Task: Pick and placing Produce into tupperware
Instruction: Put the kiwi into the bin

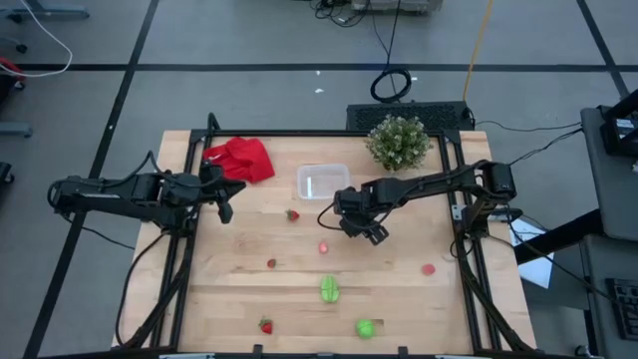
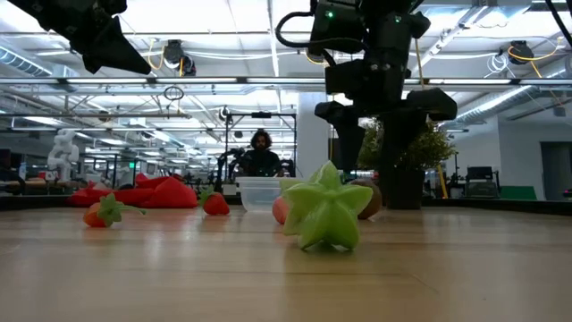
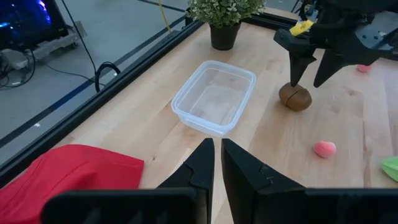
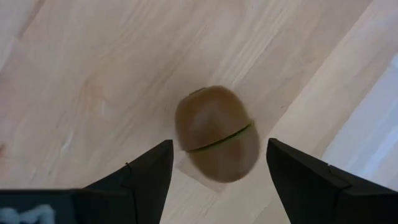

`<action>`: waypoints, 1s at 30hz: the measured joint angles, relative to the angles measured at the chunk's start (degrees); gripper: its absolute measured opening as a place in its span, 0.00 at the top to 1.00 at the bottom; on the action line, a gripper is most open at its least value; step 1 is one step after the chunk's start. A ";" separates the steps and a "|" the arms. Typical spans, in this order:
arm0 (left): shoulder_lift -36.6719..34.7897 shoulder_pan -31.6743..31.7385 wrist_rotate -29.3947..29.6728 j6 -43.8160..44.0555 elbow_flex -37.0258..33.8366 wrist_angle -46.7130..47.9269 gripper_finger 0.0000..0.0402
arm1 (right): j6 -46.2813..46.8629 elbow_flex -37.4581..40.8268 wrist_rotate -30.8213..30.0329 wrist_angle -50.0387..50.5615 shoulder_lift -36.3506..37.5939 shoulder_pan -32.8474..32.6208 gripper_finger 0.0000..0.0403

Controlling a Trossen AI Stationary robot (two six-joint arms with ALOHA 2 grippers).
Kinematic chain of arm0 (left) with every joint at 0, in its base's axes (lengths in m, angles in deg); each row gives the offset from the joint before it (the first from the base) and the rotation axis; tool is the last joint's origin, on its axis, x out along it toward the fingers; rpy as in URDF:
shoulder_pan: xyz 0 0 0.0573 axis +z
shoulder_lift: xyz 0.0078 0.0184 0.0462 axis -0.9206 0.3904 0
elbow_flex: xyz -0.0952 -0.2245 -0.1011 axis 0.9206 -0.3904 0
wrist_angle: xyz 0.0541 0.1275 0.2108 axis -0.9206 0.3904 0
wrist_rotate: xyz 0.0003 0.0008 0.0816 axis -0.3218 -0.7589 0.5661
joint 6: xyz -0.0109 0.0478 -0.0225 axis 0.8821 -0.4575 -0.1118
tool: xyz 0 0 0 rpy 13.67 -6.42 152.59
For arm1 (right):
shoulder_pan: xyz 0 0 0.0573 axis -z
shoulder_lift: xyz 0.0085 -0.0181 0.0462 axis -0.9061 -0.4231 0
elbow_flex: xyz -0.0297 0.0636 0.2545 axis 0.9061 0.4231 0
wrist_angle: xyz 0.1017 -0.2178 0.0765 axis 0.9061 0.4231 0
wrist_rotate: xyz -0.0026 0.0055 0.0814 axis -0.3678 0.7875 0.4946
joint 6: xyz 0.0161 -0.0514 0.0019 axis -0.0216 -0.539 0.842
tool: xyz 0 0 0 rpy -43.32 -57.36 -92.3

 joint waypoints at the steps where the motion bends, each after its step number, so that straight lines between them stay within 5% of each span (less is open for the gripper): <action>1: 0.00 0.00 0.00 0.02 0.00 -0.02 0.92 | 0.00 0.61 0.02 -0.21 0.00 0.00 0.38; 30: -0.01 -0.01 0.42 1.21 0.00 -0.09 0.92 | 1.84 2.77 0.17 -6.36 -0.02 -4.74 0.38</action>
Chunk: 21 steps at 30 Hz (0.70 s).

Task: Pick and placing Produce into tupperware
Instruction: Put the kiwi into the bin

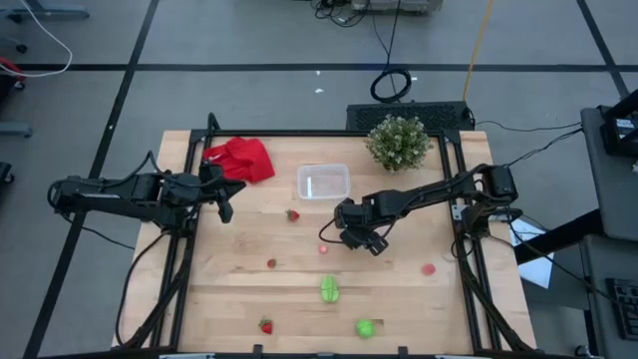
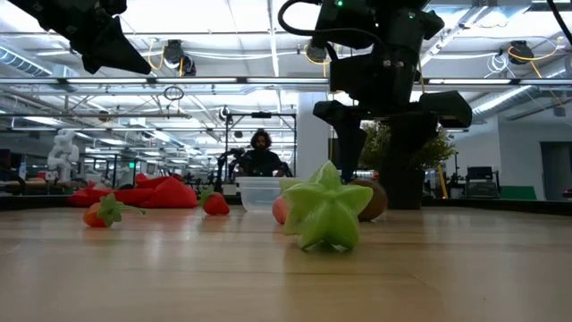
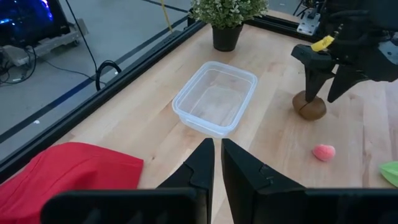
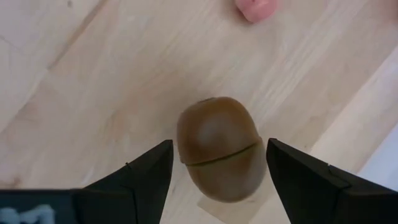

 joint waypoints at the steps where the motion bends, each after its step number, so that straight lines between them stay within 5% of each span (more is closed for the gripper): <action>1: 0.01 -0.01 0.00 0.16 0.00 0.00 0.92 | 0.37 0.00 0.01 -0.13 0.00 -0.14 0.38; 21: 0.25 -0.01 0.00 0.16 0.00 0.00 0.92 | -0.27 0.00 -0.17 -2.45 0.00 -0.77 0.38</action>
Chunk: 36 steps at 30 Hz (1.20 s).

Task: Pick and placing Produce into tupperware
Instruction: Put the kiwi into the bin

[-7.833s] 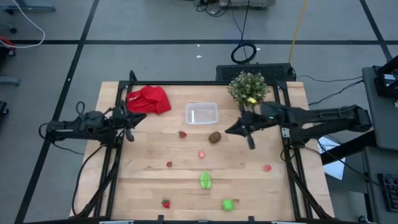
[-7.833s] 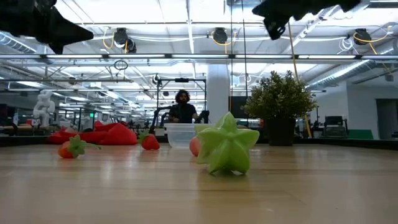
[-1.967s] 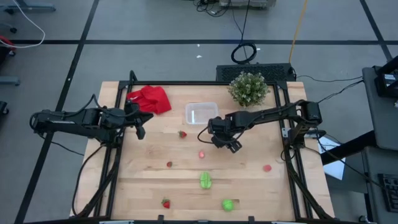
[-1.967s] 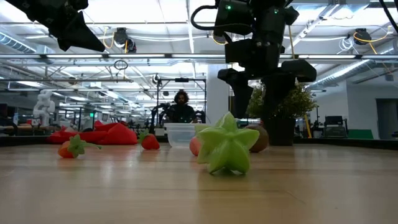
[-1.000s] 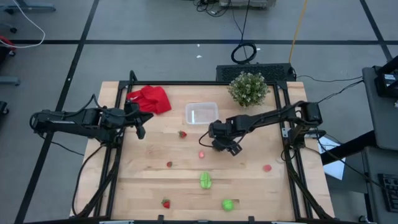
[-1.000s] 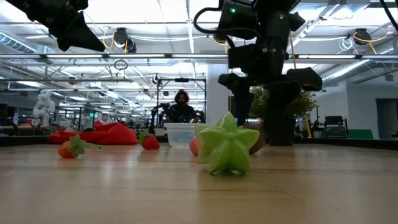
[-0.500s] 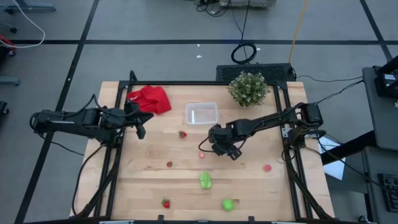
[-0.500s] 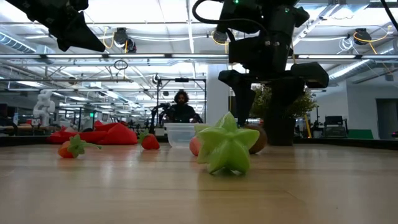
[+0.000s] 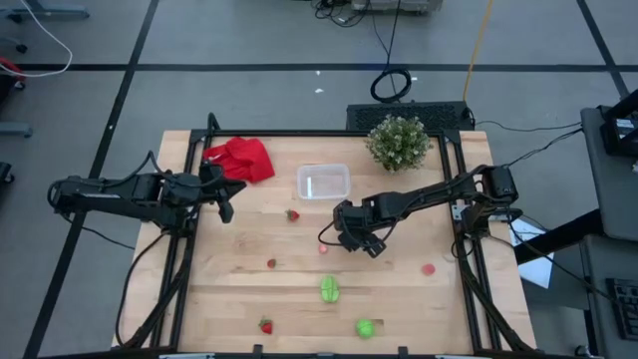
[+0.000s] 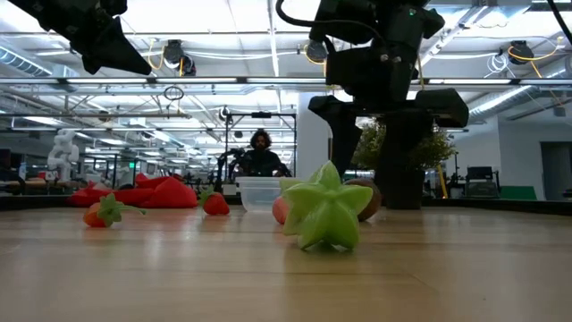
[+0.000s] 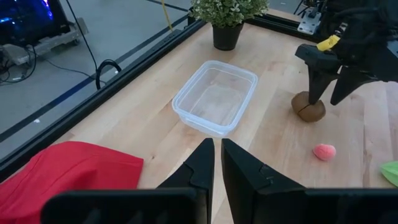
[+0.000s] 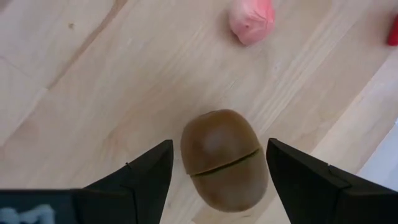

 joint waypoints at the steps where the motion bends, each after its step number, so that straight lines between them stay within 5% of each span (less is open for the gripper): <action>1: 0.00 0.00 0.00 -0.04 0.00 0.02 0.92 | 0.00 0.00 -0.01 -0.13 0.00 -0.12 0.38; 36: 0.02 0.00 -0.07 -0.03 0.00 0.06 0.92 | -0.07 -0.09 -0.12 -1.94 -3.06 -1.51 0.38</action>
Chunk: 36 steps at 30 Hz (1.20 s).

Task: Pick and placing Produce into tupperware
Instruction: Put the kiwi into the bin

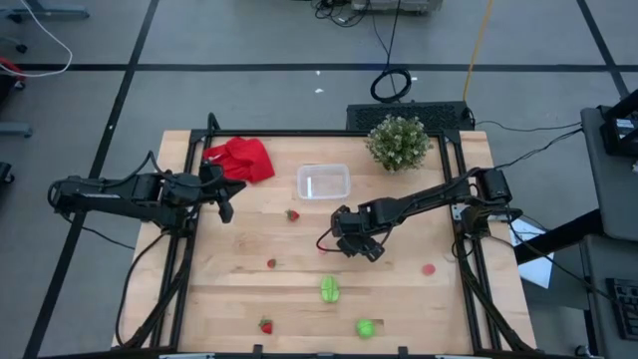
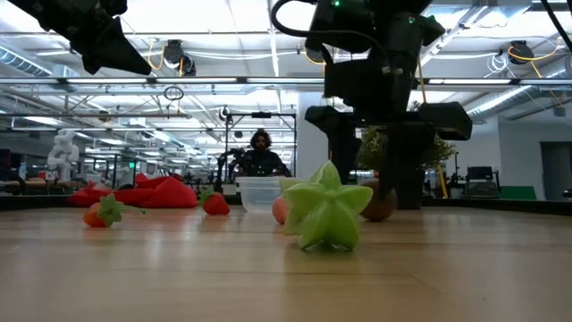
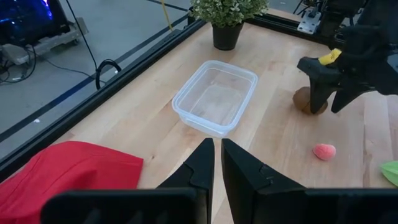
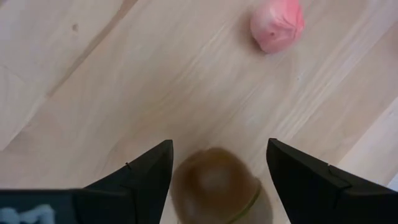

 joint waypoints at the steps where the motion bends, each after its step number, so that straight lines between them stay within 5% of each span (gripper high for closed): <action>1: -0.02 0.00 0.00 -0.03 0.00 0.00 0.92 | 0.00 0.00 -0.03 0.01 0.00 0.00 0.38; 18: -0.01 0.00 -0.07 -0.47 0.00 0.34 0.92 | -1.63 -2.38 -5.31 -0.47 0.70 -1.63 0.38; 26: -0.01 0.00 -1.66 -0.36 0.00 1.73 0.92 | 0.72 -2.40 -17.64 -4.49 0.70 -3.74 0.38; 36: -0.02 0.00 -1.70 -0.32 0.00 1.71 0.92 | -1.34 -2.40 -18.12 -2.82 0.72 -6.86 0.38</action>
